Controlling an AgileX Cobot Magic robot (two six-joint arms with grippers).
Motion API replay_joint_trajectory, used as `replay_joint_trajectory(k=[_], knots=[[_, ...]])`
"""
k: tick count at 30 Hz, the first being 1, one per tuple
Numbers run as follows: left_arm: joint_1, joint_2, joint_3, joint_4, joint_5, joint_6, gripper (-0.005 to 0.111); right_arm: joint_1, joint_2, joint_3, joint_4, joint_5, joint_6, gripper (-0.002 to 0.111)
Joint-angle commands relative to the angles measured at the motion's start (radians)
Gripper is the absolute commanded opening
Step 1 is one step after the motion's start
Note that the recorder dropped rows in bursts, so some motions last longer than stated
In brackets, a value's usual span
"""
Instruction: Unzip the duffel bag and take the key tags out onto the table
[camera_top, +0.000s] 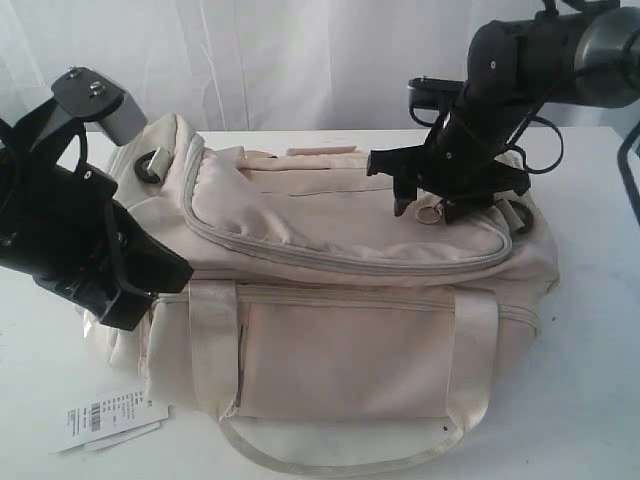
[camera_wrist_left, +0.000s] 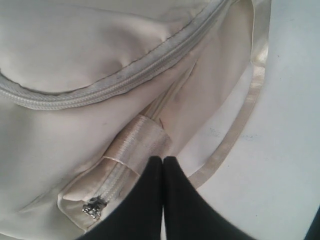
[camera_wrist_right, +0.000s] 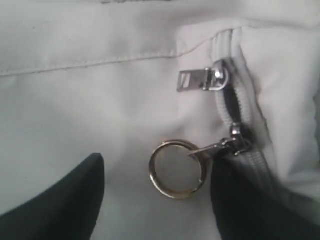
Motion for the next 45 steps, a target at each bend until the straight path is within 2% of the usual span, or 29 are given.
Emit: replay_joint_trajectory(k=[1, 5, 8, 14, 25, 45], knots=[[-0.005, 0.001, -0.006, -0.019, 0.015, 0.002, 0.0, 0.0, 0.045, -0.001, -0.015, -0.007, 0.035, 0.057], [-0.005, 0.001, -0.006, -0.019, 0.015, 0.002, 0.0, 0.0, 0.075, -0.001, -0.069, 0.012, 0.072, 0.053], [-0.005, 0.001, -0.006, -0.019, 0.015, 0.002, 0.0, 0.0, 0.083, -0.001, -0.092, 0.016, 0.093, 0.044], [-0.005, 0.001, -0.006, -0.019, 0.015, 0.002, 0.0, 0.0, 0.076, -0.001, -0.122, 0.045, 0.091, 0.0], [-0.005, 0.001, -0.006, -0.019, 0.015, 0.002, 0.0, 0.0, -0.061, -0.001, -0.267, 0.1, 0.071, 0.0], [-0.005, 0.001, -0.006, -0.019, 0.015, 0.002, 0.0, 0.0, -0.205, -0.001, -0.283, 0.362, -0.132, 0.0]])
